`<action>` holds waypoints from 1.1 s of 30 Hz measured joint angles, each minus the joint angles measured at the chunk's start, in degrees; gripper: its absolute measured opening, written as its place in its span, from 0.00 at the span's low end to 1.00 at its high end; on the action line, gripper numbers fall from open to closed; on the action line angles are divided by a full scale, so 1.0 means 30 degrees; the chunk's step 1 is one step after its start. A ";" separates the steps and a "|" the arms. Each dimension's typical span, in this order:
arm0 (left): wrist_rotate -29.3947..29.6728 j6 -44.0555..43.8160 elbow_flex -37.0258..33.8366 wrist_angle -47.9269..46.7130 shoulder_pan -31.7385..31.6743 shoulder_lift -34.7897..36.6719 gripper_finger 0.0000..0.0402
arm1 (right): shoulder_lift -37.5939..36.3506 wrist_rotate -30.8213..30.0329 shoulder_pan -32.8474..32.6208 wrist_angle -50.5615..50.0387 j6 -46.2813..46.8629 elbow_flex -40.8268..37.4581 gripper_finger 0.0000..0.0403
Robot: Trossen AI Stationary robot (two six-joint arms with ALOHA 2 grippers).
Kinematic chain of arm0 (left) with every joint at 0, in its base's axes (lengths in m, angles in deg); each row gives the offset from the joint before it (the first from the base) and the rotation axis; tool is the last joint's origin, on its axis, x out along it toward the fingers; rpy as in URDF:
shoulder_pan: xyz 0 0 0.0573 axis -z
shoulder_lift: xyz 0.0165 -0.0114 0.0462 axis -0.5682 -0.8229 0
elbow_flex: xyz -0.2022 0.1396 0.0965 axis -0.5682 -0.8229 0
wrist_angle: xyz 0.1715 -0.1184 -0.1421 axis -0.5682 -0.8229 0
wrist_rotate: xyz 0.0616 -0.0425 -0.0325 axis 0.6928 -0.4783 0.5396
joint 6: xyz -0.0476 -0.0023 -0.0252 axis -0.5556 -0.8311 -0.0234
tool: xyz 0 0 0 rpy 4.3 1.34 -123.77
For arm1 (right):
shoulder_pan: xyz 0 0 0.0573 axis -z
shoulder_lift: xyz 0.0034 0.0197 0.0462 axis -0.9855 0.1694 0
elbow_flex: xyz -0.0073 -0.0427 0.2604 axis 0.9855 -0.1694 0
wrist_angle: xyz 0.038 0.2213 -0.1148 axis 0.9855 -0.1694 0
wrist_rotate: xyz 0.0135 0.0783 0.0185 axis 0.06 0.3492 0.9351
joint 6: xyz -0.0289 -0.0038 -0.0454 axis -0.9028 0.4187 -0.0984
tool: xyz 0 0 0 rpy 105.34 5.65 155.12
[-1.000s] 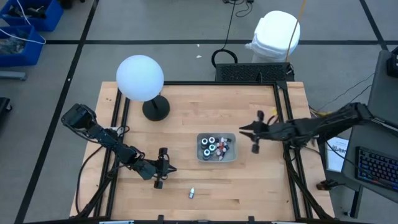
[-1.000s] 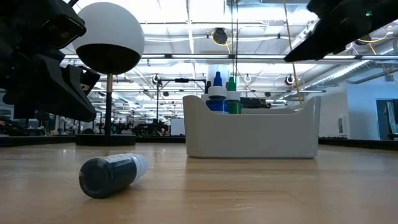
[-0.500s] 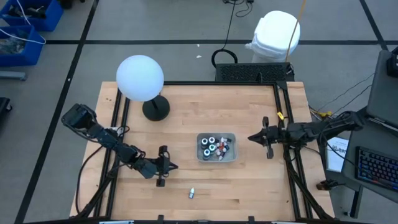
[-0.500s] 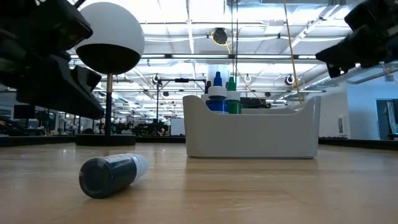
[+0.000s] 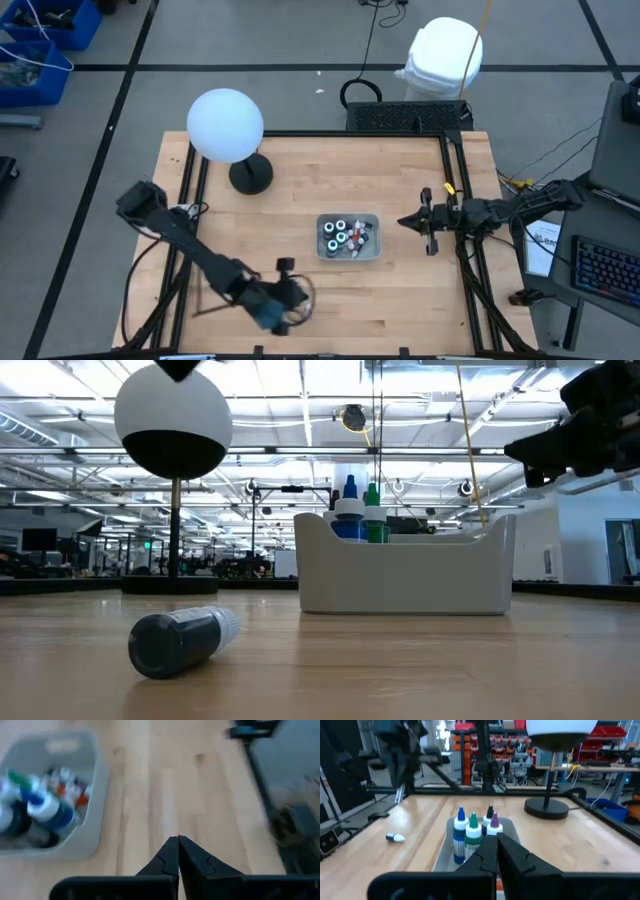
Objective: Pick & Place food coloring
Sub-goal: Put the small dark purple food coloring bottle into the gray bin
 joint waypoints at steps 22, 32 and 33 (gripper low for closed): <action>-0.8462 -1.4006 0.6326 -0.7734 -0.1974 -0.6531 0.67 | -0.0013 -0.0027 0.0000 0.0208 -0.0346 -0.0073 0.00; -0.8253 -1.8929 0.6202 -0.7490 -0.2391 -0.7544 0.77 | 0.0018 -0.0036 0.0000 0.0030 -0.0492 -0.0088 0.00; -0.8387 -1.9244 0.6188 -0.7527 -0.2383 -0.7625 0.76 | 0.0034 -0.0036 0.0000 0.0030 -0.0503 -0.0088 0.00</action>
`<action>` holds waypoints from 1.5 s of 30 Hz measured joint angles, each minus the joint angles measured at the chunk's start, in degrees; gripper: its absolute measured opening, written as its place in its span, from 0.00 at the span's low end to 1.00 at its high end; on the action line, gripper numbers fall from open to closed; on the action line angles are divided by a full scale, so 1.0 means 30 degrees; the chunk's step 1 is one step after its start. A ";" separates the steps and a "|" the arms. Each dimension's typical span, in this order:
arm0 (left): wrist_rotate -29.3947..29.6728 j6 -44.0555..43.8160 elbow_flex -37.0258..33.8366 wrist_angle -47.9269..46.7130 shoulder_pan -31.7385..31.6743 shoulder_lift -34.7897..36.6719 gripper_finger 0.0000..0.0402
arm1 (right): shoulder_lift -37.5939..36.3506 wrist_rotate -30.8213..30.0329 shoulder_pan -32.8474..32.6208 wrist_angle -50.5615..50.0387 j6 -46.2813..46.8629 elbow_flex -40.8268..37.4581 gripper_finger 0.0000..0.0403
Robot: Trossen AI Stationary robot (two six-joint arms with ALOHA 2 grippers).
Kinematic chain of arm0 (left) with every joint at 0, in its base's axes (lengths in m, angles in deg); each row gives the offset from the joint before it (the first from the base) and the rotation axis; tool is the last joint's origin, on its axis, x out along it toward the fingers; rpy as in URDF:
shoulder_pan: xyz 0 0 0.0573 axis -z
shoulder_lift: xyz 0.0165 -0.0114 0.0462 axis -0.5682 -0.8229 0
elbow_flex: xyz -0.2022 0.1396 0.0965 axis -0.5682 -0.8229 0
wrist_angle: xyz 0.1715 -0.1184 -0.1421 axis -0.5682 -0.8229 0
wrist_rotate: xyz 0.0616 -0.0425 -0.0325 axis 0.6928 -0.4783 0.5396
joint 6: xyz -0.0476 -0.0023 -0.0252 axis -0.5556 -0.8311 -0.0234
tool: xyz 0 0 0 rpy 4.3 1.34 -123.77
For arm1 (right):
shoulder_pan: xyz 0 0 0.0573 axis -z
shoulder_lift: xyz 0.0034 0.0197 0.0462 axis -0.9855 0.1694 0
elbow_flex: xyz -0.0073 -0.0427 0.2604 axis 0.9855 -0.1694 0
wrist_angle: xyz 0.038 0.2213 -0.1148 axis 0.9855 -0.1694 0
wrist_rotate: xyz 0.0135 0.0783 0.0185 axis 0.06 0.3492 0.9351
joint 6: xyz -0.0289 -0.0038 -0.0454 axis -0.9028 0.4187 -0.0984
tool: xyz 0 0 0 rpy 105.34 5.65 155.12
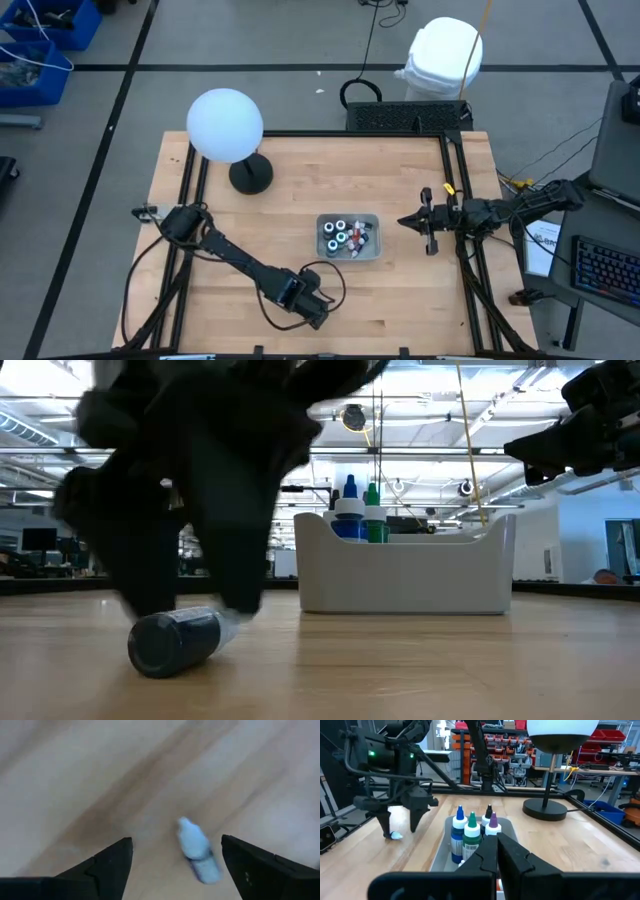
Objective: Pick & Place food coloring
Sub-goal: Put the small dark purple food coloring bottle into the gray bin
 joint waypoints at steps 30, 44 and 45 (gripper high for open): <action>-0.0073 0.7117 0.0044 -0.1040 0.0014 -0.0735 0.34 | 0.0149 0.0000 0.0000 0.0047 -0.0855 0.0000 0.00; 0.1434 1.2374 -0.0098 0.1772 0.0065 -0.0334 0.17 | 0.0156 0.0131 0.0000 0.0170 -0.2610 0.0000 0.00; 0.1646 1.2877 -0.0119 0.2196 0.0102 -0.0186 0.18 | 0.0163 0.0439 0.0000 0.0170 -0.2843 0.0000 0.00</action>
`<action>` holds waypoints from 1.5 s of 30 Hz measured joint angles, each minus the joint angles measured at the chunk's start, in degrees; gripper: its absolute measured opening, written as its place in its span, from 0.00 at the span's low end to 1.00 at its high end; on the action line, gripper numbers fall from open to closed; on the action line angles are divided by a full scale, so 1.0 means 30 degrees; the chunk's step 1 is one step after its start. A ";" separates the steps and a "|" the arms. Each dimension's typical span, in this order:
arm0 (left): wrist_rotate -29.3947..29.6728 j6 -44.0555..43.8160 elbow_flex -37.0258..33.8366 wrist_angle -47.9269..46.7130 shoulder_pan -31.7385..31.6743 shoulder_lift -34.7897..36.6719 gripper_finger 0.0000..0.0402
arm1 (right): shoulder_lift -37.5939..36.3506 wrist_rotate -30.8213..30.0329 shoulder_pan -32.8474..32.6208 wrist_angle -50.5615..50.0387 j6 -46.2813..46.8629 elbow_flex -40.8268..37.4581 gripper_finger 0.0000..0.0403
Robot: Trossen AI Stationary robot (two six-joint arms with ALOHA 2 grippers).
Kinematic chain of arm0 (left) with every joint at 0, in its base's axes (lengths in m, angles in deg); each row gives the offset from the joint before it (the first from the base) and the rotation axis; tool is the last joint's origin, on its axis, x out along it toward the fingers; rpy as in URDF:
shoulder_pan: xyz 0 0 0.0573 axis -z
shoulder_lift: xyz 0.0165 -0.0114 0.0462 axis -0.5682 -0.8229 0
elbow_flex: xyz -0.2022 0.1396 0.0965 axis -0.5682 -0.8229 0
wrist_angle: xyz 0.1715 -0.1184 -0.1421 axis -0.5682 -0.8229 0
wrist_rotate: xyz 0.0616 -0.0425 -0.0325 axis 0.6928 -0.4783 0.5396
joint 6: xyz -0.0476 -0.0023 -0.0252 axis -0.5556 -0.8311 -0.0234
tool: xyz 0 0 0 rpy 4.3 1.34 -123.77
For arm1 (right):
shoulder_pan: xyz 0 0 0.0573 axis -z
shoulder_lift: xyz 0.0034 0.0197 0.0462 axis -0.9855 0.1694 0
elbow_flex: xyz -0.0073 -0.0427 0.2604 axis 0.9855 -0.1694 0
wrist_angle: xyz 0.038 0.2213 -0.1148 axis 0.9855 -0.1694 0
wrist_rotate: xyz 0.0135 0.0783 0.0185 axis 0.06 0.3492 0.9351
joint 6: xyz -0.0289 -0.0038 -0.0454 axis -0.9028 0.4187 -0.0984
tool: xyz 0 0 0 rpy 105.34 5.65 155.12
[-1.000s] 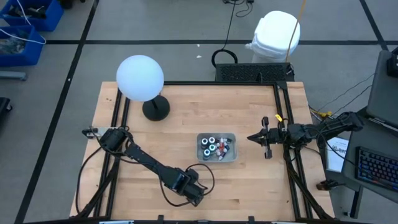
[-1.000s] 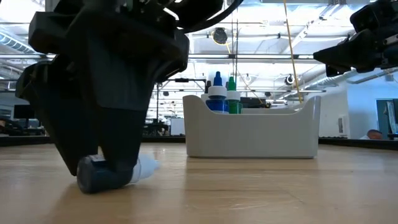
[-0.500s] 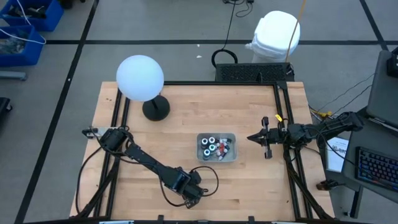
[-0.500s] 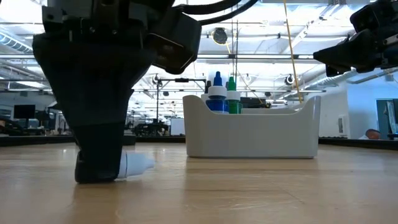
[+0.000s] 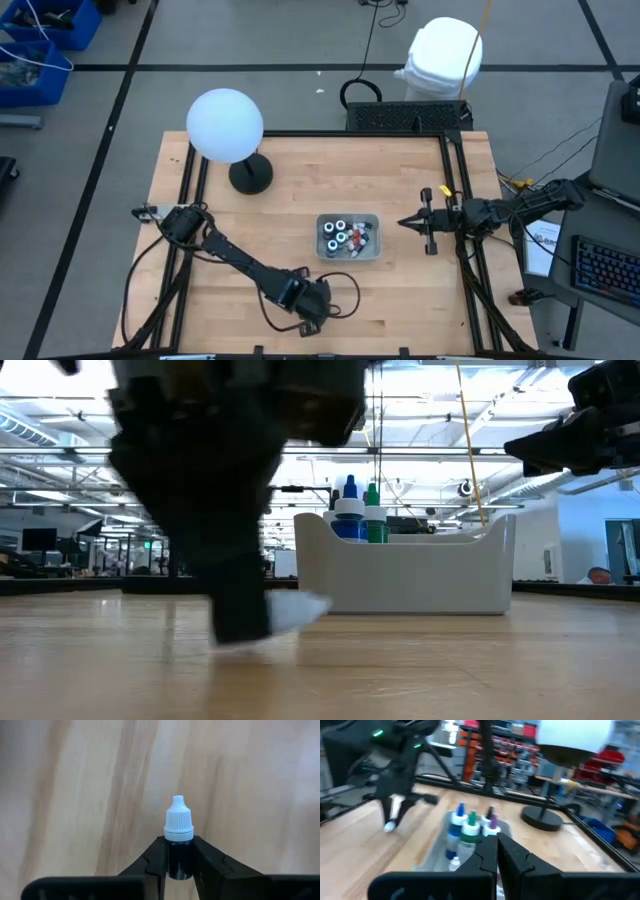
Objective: Pick & Place food coloring
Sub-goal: Put the small dark purple food coloring bottle into the gray bin
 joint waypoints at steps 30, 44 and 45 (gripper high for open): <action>0.2154 0.4725 0.0104 0.2226 -0.0678 0.3753 0.18 | 2.4254 -0.7404 -0.8807 0.7292 -1.0662 1.2197 0.33; 0.2102 0.5479 0.0119 0.2160 -0.0735 0.3756 0.18 | 3.0061 -0.9050 -0.8726 1.1802 -1.7318 1.4803 0.44; 0.2102 0.5477 0.0119 0.2138 -0.0747 0.3756 0.18 | 3.0360 -0.9043 -0.8645 1.1894 -1.7483 1.5045 0.44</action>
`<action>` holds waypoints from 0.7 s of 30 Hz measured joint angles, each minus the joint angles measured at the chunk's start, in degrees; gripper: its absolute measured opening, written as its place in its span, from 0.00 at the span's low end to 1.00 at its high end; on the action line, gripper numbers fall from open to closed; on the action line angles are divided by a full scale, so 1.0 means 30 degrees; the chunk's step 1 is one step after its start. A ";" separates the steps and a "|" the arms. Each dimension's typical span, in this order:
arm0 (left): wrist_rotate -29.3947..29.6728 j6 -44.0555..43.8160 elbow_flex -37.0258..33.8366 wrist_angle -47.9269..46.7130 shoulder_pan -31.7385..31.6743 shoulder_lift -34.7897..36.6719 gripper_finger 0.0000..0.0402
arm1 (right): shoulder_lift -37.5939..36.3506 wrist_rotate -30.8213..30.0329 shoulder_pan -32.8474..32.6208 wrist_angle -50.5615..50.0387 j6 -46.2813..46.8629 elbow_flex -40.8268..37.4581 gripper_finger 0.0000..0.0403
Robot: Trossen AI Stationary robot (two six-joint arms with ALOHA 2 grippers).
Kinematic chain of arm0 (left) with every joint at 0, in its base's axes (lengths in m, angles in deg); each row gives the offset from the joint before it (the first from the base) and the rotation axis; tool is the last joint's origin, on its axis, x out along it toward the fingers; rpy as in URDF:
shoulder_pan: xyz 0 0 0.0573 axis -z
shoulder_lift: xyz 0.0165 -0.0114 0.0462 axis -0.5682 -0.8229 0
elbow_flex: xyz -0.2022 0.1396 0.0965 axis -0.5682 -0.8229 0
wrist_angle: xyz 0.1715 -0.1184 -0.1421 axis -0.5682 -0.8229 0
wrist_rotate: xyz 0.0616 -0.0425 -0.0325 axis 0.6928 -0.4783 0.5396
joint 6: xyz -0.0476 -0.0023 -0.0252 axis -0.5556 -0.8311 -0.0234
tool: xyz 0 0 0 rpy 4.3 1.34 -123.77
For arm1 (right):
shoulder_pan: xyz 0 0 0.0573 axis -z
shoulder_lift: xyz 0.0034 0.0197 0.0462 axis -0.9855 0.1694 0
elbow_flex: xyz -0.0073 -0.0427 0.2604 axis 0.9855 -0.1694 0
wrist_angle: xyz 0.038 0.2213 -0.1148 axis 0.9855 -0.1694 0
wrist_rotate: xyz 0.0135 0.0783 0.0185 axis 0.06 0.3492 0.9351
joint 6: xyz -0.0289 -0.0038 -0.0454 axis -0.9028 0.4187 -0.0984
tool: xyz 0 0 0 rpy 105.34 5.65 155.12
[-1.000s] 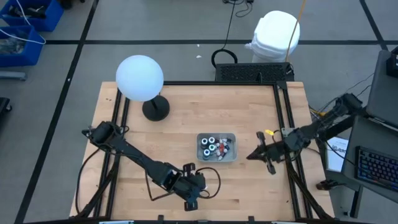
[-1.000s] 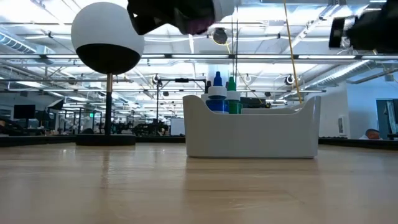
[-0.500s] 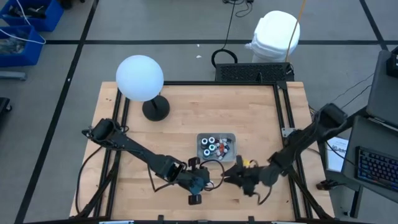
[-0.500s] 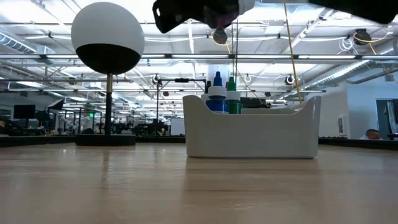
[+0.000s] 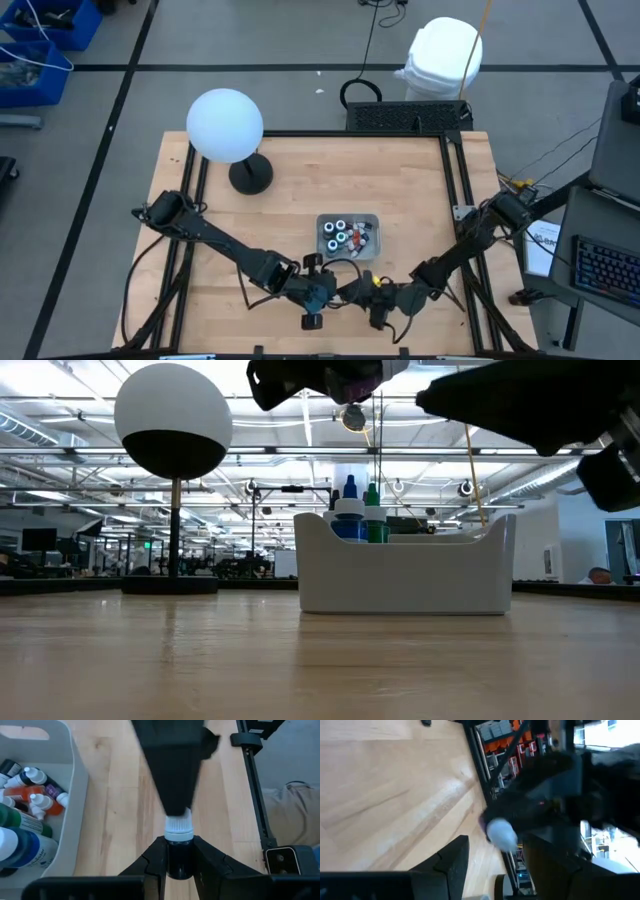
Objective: Pick & Place food coloring
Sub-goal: Put the small dark purple food coloring bottle into the gray bin
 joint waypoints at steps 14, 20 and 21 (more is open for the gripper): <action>-0.0007 0.0009 0.0000 0.0021 -0.0221 0.0000 0.18 | 0.0480 0.0109 0.0504 0.0076 -0.0172 0.0357 0.33; -0.0079 0.0022 0.0000 -0.0030 -0.0237 0.0000 0.18 | 0.0451 0.0138 0.0562 0.0105 0.0005 0.0371 0.20; -0.0076 0.0026 0.0000 -0.0053 -0.0241 0.0000 0.18 | 0.0451 0.0148 0.0573 0.0105 0.0025 0.0371 0.19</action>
